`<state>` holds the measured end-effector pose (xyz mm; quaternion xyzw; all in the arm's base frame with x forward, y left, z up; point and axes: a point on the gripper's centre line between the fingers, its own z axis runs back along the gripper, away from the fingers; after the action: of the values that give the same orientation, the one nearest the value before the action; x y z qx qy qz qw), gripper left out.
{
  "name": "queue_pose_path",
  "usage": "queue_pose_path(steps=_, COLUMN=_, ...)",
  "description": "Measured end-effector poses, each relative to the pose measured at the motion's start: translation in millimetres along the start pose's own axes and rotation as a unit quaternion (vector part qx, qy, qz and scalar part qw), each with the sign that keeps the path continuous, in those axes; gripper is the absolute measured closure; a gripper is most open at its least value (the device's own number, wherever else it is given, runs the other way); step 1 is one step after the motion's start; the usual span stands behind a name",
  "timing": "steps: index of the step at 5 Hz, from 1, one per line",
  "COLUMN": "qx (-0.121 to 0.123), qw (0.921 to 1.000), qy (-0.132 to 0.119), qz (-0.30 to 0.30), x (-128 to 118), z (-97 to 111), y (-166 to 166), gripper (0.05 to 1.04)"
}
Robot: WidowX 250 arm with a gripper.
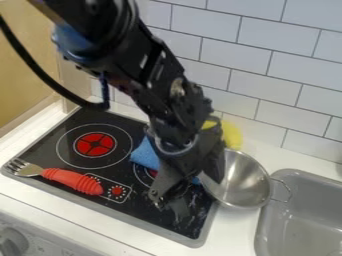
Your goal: Put the silver pan on the upper left side of stove
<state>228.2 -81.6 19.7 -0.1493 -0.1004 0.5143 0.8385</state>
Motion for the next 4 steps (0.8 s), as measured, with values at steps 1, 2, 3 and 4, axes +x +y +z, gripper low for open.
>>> queue_pose_path(steps=1, qx=0.005, qw=0.9998, qy=-0.005, qz=-0.019, x=2.9, z=-7.5, y=-5.5, gripper=0.084)
queue_pose_path(steps=2, qx=0.020, qw=0.9994, qy=-0.006, qz=-0.029, x=3.6, z=-15.3, y=-0.3, gripper=0.143)
queue_pose_path(steps=3, qx=0.016, qw=0.9992, qy=-0.012, qz=-0.034, x=5.4, z=-15.0, y=-1.5, gripper=0.453)
queue_pose_path(steps=4, qx=0.016, qw=0.9992, qy=-0.016, qz=-0.034, x=7.1, z=-14.8, y=-3.5, gripper=0.748)
